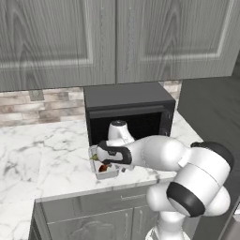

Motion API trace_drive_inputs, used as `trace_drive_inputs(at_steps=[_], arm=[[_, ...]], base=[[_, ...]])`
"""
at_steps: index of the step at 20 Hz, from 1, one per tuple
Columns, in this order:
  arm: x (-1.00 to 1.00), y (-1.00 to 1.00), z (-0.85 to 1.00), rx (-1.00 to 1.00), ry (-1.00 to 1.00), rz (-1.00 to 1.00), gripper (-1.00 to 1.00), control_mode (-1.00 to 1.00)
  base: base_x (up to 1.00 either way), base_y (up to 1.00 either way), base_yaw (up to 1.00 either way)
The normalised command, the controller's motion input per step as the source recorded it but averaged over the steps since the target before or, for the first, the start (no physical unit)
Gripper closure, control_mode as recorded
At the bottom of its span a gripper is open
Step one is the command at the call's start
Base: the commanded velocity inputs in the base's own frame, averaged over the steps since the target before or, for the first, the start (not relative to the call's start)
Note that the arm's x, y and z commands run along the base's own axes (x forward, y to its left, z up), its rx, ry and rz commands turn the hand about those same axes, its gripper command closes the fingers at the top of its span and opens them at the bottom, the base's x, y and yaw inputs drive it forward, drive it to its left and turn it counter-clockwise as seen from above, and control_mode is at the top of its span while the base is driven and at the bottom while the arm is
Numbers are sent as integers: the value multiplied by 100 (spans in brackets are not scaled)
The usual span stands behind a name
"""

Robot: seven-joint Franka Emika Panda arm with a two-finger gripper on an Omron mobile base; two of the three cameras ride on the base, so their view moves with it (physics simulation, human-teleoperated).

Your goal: Place the tupperware on the top shelf of the fridge. Make space for the tupperware among the existing items by rearranging them on the shelves if needed. Close the fridge door when finished.

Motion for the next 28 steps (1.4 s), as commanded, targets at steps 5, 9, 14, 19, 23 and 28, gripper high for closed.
trace_drive_inputs(at_steps=[5,9,14,19,23,28], arm=[[-2,0,0,0,0,0,100,-100],[-43,-12,49,1,0,0,100,-100],[-72,-25,91,0,-5,0,100,-100],[-86,-42,94,0,-24,0,100,-100],[-74,-73,88,0,-28,0,100,-100],[-53,-91,98,6,-19,3,100,-100]], base=[[0,0,0],[0,0,0],[0,0,0],[0,0,0],[0,0,0],[0,0,0]])
